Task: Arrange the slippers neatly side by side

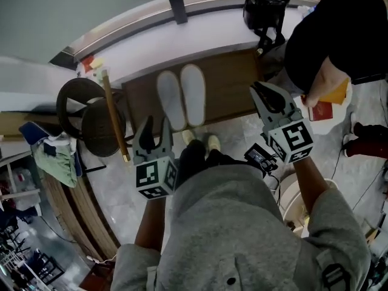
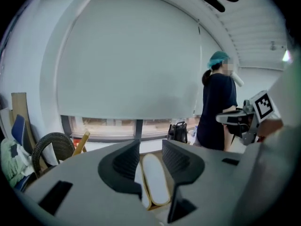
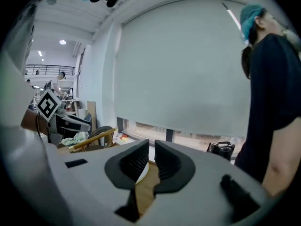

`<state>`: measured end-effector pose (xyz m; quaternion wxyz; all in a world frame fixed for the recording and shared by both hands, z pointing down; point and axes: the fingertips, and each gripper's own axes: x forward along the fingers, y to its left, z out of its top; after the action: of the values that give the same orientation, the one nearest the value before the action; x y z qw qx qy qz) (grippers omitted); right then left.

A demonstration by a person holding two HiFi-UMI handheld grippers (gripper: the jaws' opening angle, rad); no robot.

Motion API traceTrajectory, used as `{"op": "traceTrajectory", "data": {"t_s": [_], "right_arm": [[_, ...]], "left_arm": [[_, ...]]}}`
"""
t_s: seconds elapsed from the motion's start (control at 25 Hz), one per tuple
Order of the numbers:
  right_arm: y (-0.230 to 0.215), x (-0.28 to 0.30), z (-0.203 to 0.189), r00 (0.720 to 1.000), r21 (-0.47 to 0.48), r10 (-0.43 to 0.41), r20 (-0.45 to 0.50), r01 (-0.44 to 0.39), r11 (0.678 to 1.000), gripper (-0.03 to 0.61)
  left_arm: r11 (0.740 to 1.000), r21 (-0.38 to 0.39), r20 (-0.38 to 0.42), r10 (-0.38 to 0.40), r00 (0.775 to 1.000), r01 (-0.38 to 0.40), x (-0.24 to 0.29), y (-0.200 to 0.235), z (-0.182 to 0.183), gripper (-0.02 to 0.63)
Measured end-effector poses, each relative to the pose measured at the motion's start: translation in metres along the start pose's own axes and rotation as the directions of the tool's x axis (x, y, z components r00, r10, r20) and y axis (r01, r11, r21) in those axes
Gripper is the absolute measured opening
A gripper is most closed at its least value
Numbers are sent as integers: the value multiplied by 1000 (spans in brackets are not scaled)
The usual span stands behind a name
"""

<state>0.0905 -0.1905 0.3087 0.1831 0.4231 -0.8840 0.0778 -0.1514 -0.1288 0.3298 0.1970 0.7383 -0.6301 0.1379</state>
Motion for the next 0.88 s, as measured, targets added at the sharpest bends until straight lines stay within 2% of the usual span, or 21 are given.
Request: {"op": "traceTrajectory", "data": {"t_s": [0.12, 0.2, 0.32, 0.4, 0.64, 0.88], "right_arm": [[-15, -39, 13, 997, 31, -63, 53, 61, 998, 41], [-19, -59, 17, 995, 16, -80, 64, 79, 997, 38], [-25, -82, 19, 992, -6, -100, 72, 100, 995, 37], [-29, -91, 21, 990, 19, -114, 84, 112, 993, 35], [-28, -101, 18, 985, 58, -132, 114, 126, 990, 36], [-24, -106, 17, 985, 43, -120, 125, 116, 992, 37]], "left_arm": [[1000, 21, 69, 4, 998, -6, -15, -18, 24, 78], [999, 41, 102, -1, 995, -3, -25, -29, 37, 57], [999, 46, 123, -25, 992, 19, -34, -41, 45, 47], [999, 48, 131, -33, 991, 27, -38, -46, 46, 44], [999, 50, 128, -14, 992, 8, -45, -54, 42, 43], [999, 53, 126, -7, 992, 0, -49, -57, 39, 43]]}}
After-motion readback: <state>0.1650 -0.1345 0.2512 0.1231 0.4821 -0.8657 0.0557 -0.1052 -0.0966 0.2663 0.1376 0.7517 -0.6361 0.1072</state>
